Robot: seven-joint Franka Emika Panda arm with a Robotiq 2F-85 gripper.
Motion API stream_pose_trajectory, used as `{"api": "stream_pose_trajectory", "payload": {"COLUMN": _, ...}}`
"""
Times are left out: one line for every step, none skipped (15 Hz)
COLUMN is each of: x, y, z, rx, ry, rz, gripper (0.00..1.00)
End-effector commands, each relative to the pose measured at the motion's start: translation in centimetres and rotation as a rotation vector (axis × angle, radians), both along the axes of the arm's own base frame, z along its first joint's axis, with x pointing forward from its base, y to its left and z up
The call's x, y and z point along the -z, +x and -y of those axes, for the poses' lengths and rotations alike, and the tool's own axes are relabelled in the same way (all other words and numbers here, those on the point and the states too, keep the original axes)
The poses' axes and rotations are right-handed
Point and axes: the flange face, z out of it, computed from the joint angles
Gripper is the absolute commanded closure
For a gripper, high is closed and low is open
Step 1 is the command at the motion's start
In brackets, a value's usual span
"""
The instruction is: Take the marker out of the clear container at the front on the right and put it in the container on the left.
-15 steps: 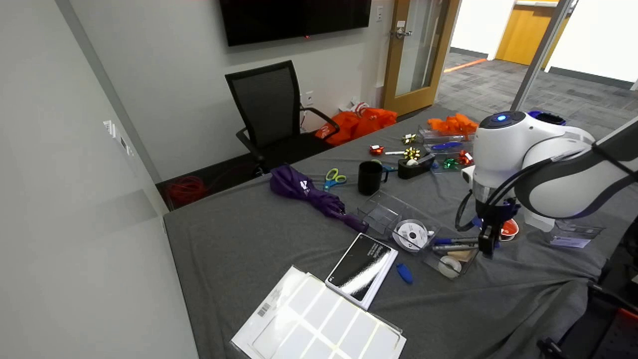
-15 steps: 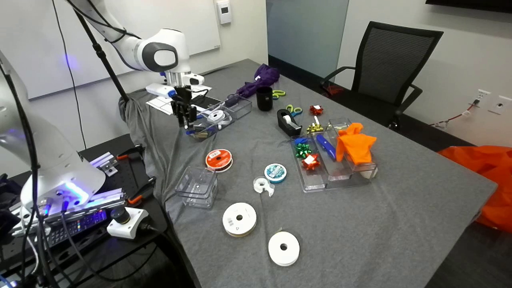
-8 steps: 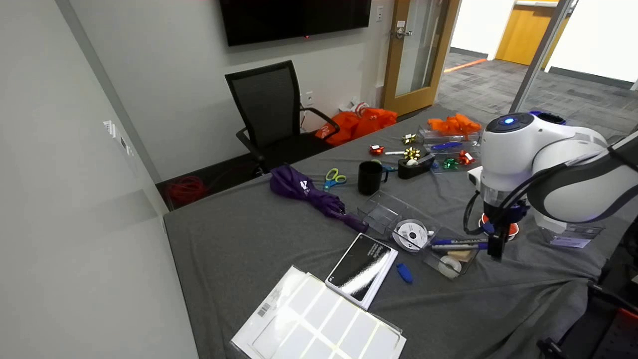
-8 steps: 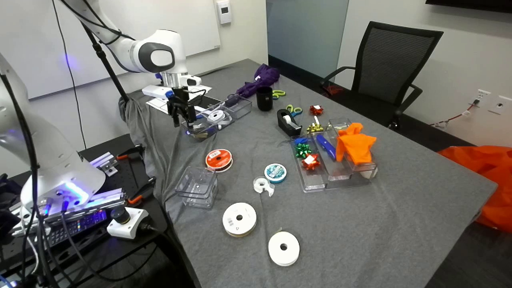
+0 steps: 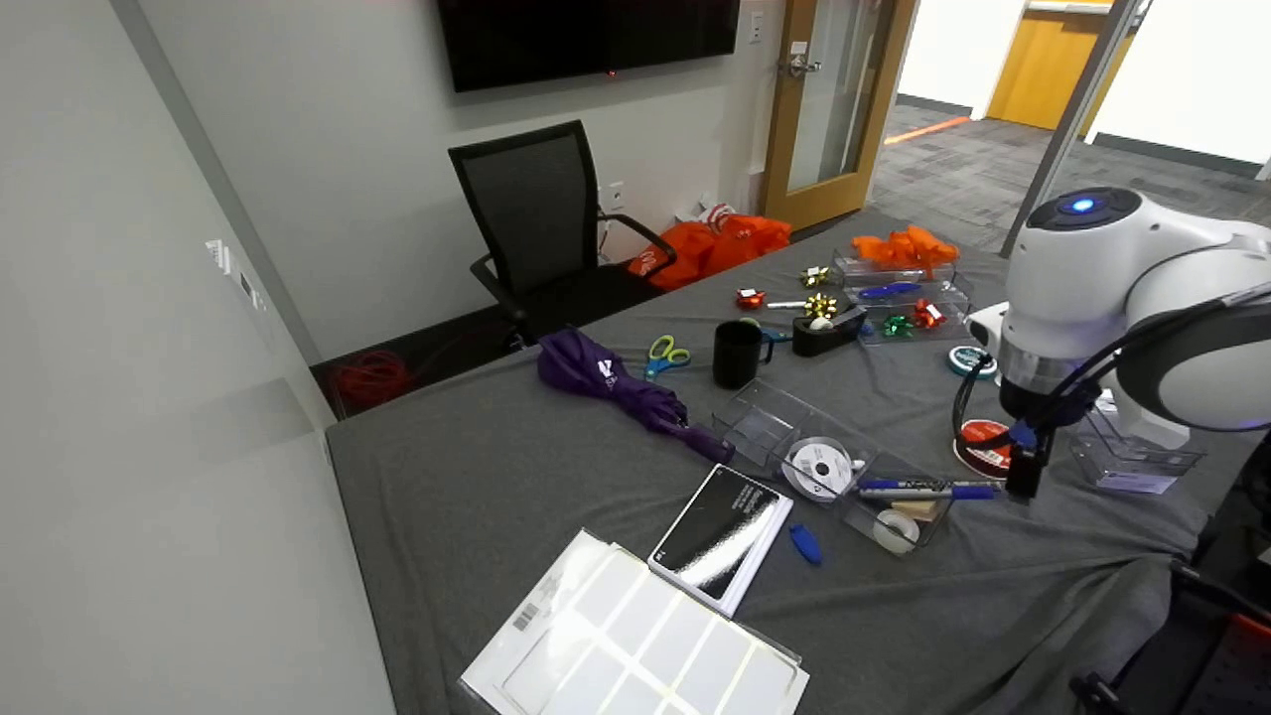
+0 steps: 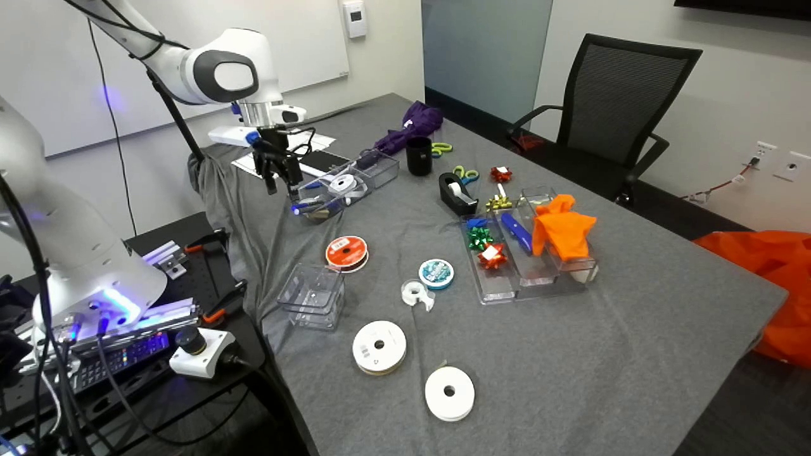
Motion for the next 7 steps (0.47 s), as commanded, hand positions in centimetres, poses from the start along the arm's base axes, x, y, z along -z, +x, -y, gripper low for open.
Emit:
{"api": "stream_pose_trajectory", "payload": {"x": -2.3, "y": -1.9, "z": 1.4, "rx": -0.047, "ry": 0.016, "rz": 0.034, "gripper": 0.00}}
{"api": "stream_pose_trajectory", "payload": {"x": -2.8, "y": -2.2, "z": 1.6, "rx": -0.059, "ry": 0.031, "rz": 0.048, "gripper": 0.00}}
{"api": "stream_pose_trajectory", "payload": {"x": -3.3, "y": -2.5, "z": 1.9, "rx": -0.070, "ry": 0.046, "rz": 0.062, "gripper": 0.00}}
{"api": "stream_pose_trajectory", "payload": {"x": -3.8, "y": -2.7, "z": 2.1, "rx": -0.081, "ry": 0.061, "rz": 0.073, "gripper": 0.00}}
{"api": "stream_pose_trajectory", "payload": {"x": -4.2, "y": -3.0, "z": 2.4, "rx": -0.089, "ry": 0.079, "rz": 0.085, "gripper": 0.00}}
{"api": "stream_pose_trajectory", "payload": {"x": -4.6, "y": -3.3, "z": 2.7, "rx": -0.102, "ry": 0.099, "rz": 0.093, "gripper": 0.00}}
{"api": "stream_pose_trajectory", "payload": {"x": -5.0, "y": -3.5, "z": 3.0, "rx": -0.116, "ry": 0.127, "rz": 0.102, "gripper": 0.00}}
